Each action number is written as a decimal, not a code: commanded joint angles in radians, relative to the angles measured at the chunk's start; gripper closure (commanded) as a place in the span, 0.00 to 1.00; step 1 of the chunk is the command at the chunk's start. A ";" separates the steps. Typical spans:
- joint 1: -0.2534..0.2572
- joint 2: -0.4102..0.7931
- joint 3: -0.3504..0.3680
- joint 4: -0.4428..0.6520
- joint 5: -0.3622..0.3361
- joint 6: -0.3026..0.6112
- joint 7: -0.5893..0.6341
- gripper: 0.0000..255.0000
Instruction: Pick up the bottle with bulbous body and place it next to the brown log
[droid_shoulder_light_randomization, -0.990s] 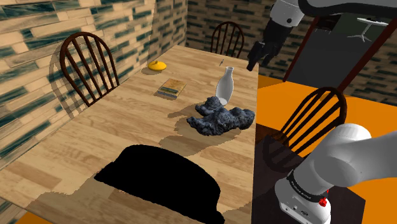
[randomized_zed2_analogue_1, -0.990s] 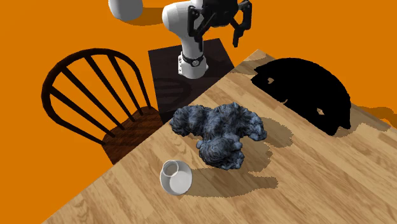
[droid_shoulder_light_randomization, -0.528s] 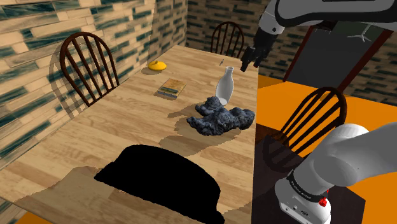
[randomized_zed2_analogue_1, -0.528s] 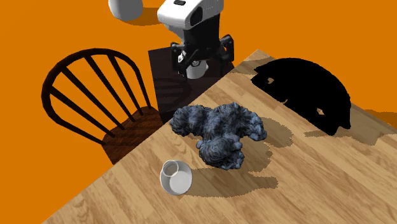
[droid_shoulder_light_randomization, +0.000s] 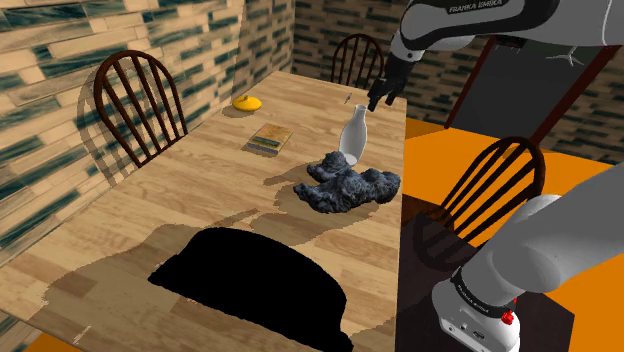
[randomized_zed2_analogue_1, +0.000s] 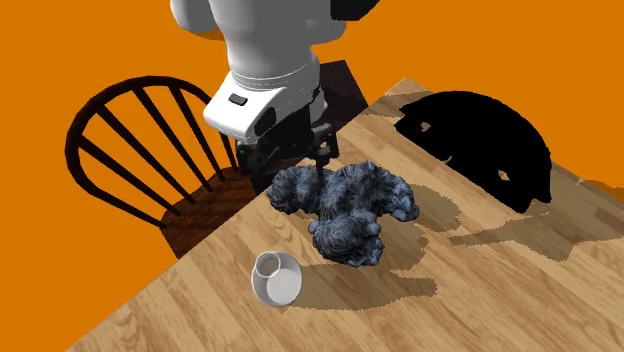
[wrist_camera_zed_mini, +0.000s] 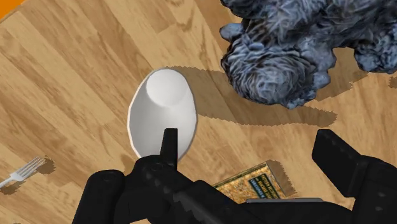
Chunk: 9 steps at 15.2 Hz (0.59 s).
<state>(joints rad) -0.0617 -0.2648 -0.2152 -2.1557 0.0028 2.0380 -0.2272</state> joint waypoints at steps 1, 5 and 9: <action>0.000 0.077 -0.020 0.047 0.018 0.027 -0.040 0.00; -0.011 0.229 -0.056 0.155 0.067 0.059 -0.127 0.00; -0.034 0.382 -0.075 0.281 0.126 0.071 -0.209 0.00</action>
<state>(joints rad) -0.0906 0.0790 -0.2868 -1.9065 0.1141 2.1072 -0.4178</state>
